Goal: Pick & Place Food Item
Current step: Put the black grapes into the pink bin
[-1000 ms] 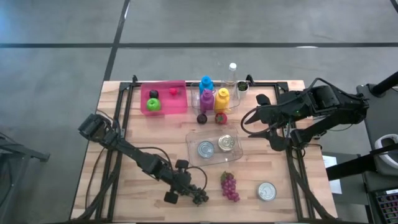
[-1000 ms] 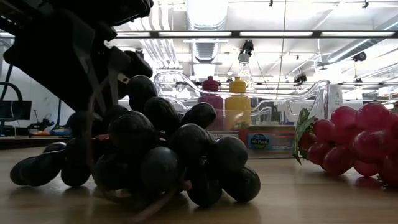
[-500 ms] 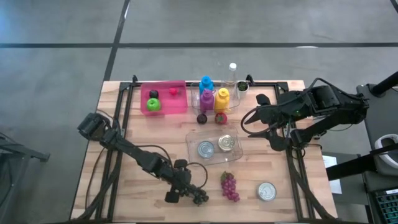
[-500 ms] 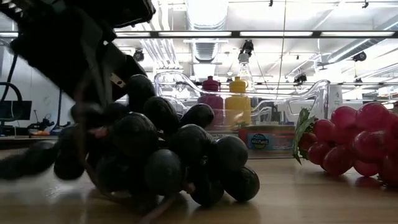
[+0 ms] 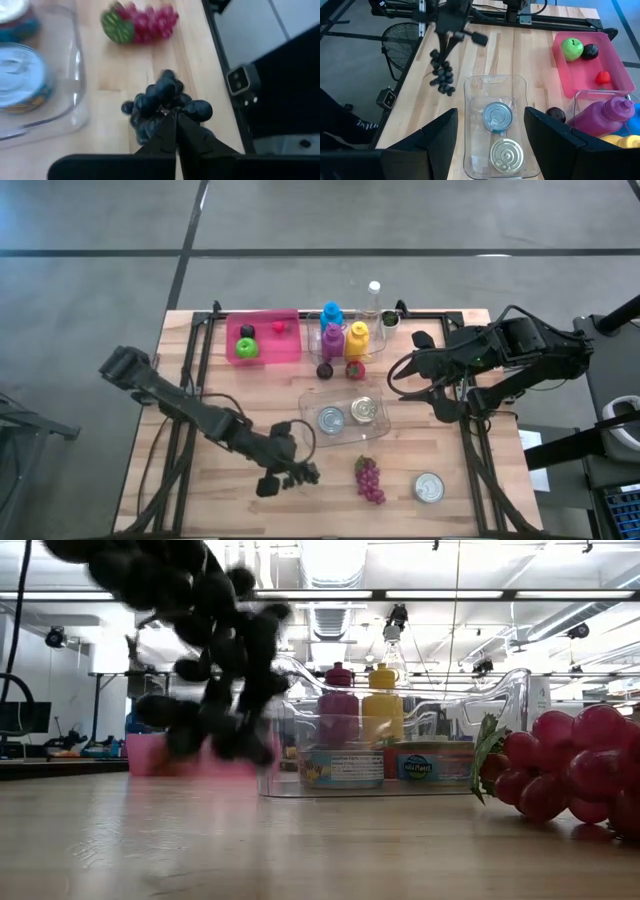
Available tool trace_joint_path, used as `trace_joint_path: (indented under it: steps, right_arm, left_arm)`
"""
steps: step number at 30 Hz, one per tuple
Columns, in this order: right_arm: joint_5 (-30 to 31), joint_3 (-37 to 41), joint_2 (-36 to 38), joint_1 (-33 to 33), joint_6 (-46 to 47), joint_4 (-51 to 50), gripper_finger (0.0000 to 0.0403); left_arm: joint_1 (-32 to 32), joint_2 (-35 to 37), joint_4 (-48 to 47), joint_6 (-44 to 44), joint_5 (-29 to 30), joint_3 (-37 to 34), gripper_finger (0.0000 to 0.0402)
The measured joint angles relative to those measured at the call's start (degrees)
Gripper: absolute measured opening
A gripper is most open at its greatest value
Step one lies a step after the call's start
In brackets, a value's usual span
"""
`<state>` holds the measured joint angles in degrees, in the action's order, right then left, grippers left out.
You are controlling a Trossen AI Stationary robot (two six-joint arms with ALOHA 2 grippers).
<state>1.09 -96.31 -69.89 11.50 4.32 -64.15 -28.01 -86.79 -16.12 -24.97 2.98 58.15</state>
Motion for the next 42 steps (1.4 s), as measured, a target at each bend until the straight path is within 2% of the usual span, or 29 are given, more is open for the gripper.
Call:
trace_joint_path:
  steps: [20,24,30,35,39,42]
  right_arm:
    - [0.01,0.01,0.00,0.00,0.00,0.01,0.0224]
    - [0.02,0.00,0.00,-0.01,-0.21,0.00,0.0224]
    - [0.16,0.02,0.00,-0.02,-1.81,0.01,0.0224]
    - [0.19,0.01,0.00,-0.02,-2.28,0.03,0.0224]
    - [0.26,-0.01,0.00,-0.02,-3.23,0.08,0.0224]
    - [0.43,-0.01,0.00,-0.02,-3.45,0.12,0.0224]
  left_arm:
    - [0.04,21.58,-9.12,-1.95,18.16,0.02,0.0000]
    - [0.09,25.25,-12.09,-2.12,26.38,0.02,0.0000]
    - [1.29,28.95,-15.87,-1.93,42.84,0.02,0.0000]
    - [7.22,29.66,-18.85,-2.03,50.58,0.02,0.0000]
    - [16.97,29.58,-19.54,-2.12,50.99,-0.02,0.0000]
    - [26.53,29.32,-20.17,-2.14,49.10,-0.33,0.0000]
